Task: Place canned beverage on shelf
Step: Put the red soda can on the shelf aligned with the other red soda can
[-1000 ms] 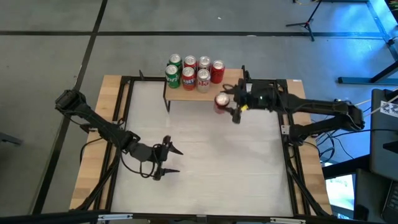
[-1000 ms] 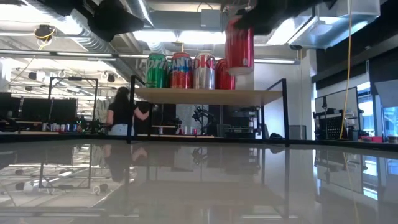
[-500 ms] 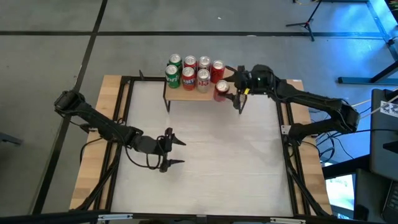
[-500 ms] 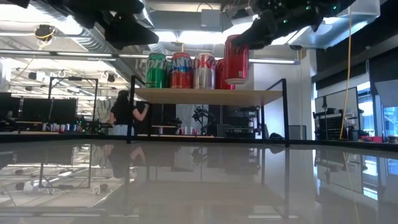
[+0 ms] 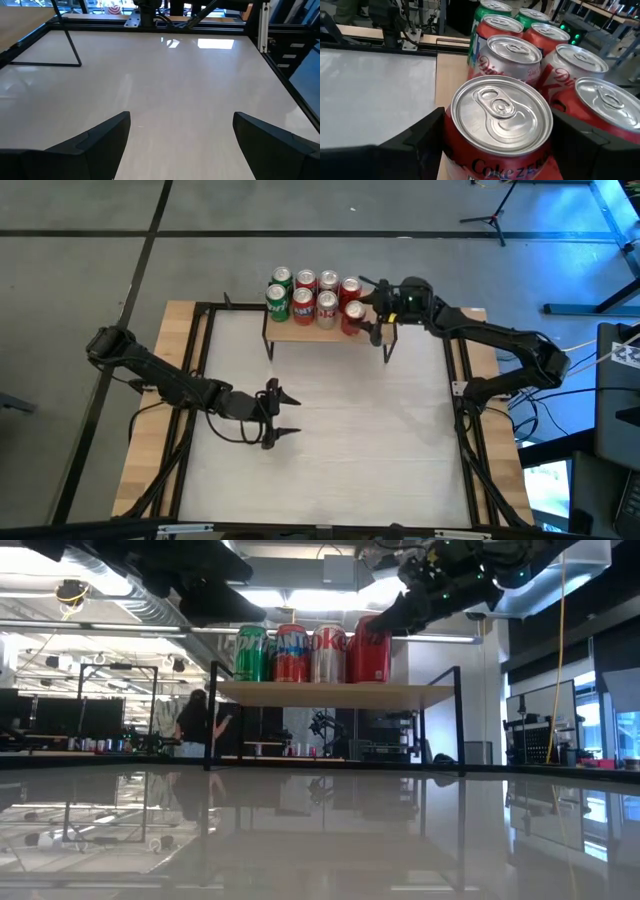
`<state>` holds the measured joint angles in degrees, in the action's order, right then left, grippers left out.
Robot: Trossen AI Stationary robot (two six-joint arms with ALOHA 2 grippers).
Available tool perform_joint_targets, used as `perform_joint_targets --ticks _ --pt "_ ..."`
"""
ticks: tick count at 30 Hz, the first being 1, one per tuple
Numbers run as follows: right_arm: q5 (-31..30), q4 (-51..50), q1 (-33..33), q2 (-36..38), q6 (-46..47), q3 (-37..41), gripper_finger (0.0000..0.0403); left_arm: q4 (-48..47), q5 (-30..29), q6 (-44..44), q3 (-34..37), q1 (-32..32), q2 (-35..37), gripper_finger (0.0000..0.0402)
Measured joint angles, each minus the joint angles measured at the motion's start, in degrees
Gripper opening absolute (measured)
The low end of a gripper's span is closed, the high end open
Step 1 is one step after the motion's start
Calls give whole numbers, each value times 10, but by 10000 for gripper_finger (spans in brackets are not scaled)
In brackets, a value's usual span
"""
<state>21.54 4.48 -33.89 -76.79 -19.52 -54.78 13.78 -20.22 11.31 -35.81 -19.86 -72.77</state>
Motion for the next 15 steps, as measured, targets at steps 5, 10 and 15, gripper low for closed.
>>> perform_joint_targets --ticks 5,10,15 --pt "-39 19 2 -13 -3 -1 328 0 0 0 0 1 0 343" --pt "-90 26 1 -18 -4 -1 389 2 2 0 0 1 0 343" --pt "-90 25 1 -19 -4 -1 373 3 2 0 0 1 0 343"
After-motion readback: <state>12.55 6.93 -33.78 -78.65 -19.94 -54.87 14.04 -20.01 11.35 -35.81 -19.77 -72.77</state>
